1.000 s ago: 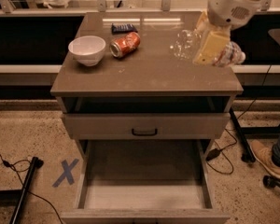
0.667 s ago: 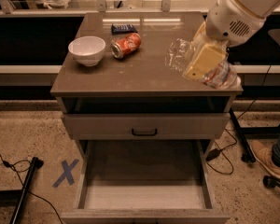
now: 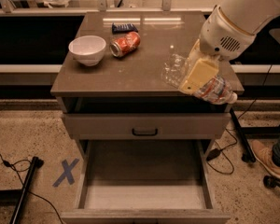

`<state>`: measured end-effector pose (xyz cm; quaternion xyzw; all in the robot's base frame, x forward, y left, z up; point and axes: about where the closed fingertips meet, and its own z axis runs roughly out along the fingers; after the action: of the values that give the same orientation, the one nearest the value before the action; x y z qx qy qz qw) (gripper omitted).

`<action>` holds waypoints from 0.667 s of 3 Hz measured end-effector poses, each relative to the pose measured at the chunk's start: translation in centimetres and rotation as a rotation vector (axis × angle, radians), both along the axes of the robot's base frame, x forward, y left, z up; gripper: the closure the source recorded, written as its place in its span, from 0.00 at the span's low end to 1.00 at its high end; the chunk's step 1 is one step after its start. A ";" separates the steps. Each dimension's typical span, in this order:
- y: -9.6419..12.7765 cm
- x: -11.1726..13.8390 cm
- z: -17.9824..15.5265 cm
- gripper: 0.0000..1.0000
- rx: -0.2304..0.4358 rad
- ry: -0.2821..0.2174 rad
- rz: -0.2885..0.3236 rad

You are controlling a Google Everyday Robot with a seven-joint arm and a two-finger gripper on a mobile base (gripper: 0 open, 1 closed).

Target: Place water bottle into middle drawer

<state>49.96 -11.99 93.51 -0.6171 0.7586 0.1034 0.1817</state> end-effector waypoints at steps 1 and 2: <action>0.6 0.2 -1.9 1.00 0.042 -0.006 -0.001; 3.4 -1.0 -10.7 1.00 0.221 0.063 0.052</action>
Offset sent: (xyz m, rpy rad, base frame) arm 0.0254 0.0979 -0.2660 0.6015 -0.0571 0.0703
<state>48.99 -8.55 82.77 -0.6090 0.7318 0.2104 0.2220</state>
